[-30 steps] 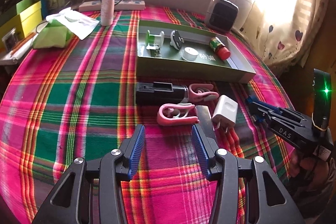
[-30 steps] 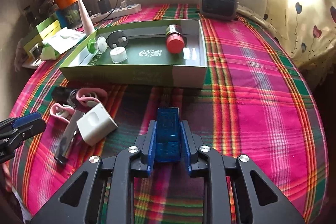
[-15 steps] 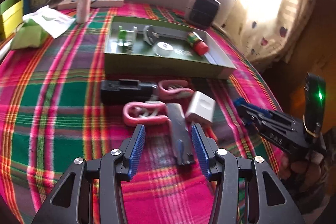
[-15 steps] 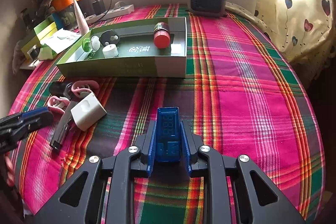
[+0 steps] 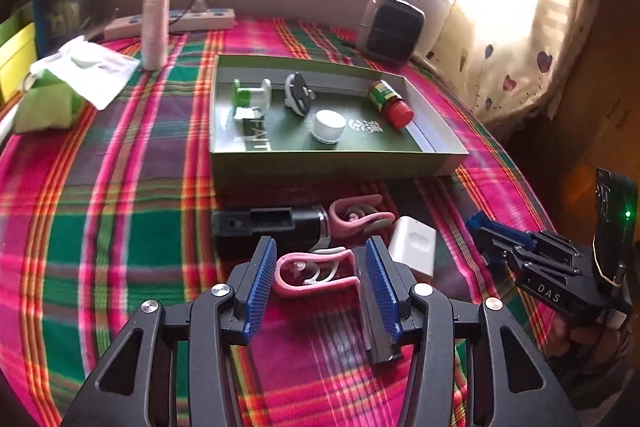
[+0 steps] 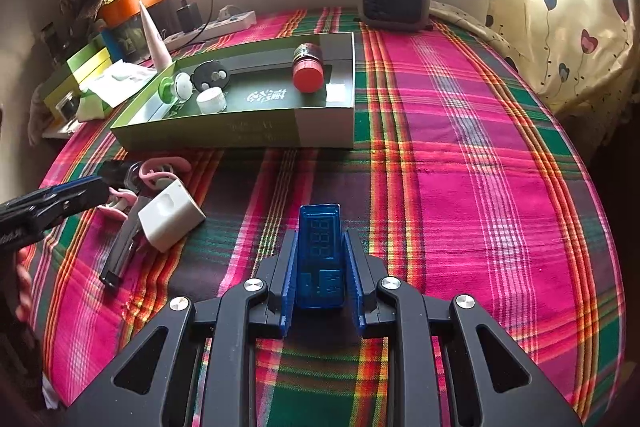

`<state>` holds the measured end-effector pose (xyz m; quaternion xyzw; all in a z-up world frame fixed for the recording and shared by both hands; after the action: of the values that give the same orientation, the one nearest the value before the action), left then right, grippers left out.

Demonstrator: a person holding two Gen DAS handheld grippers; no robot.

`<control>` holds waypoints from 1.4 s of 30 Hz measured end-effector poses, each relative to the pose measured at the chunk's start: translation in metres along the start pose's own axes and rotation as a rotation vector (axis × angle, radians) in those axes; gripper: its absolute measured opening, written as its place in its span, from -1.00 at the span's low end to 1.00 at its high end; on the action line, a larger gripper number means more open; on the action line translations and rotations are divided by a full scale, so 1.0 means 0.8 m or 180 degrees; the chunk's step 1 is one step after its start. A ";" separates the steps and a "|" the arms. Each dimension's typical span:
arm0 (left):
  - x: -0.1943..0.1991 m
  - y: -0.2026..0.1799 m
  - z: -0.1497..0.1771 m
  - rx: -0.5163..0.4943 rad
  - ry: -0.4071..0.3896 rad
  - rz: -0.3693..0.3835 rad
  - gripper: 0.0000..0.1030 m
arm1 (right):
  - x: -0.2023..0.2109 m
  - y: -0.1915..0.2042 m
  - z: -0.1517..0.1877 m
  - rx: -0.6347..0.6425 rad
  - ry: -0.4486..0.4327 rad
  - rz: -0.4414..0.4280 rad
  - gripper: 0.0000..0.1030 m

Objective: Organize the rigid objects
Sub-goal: 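Grasp the pink earphone hook with the left gripper while the right gripper holds the USB stick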

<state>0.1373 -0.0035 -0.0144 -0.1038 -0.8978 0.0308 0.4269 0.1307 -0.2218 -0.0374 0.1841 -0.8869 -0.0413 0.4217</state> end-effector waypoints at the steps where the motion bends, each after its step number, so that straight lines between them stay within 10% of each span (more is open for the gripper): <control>1: -0.001 -0.001 -0.002 -0.0021 0.0003 0.0005 -0.11 | 0.000 0.000 0.000 0.0005 0.0001 0.0006 -0.54; 33: 0.011 -0.005 0.044 -0.0133 0.0291 0.0383 -0.10 | -0.002 0.002 0.000 0.0019 0.0003 0.0060 -0.54; 42: 0.009 -0.006 0.040 -0.0265 0.0201 0.0071 -0.10 | -0.001 0.001 0.000 0.0016 0.0002 0.0054 -0.54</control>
<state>0.1073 -0.0060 -0.0288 -0.1325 -0.8832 -0.0052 0.4499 0.1312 -0.2205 -0.0380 0.1776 -0.8884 -0.0355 0.4219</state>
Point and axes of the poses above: each gripper's, at about its wrist camera, not at the fingertips, and x roughly against the way its jaws point, y to its left, z to its underside, the point moved 5 cm from there along -x, roughly the way its jaws point, and after that the axes turned 9 degrees about -z, right-handed, at the moved point
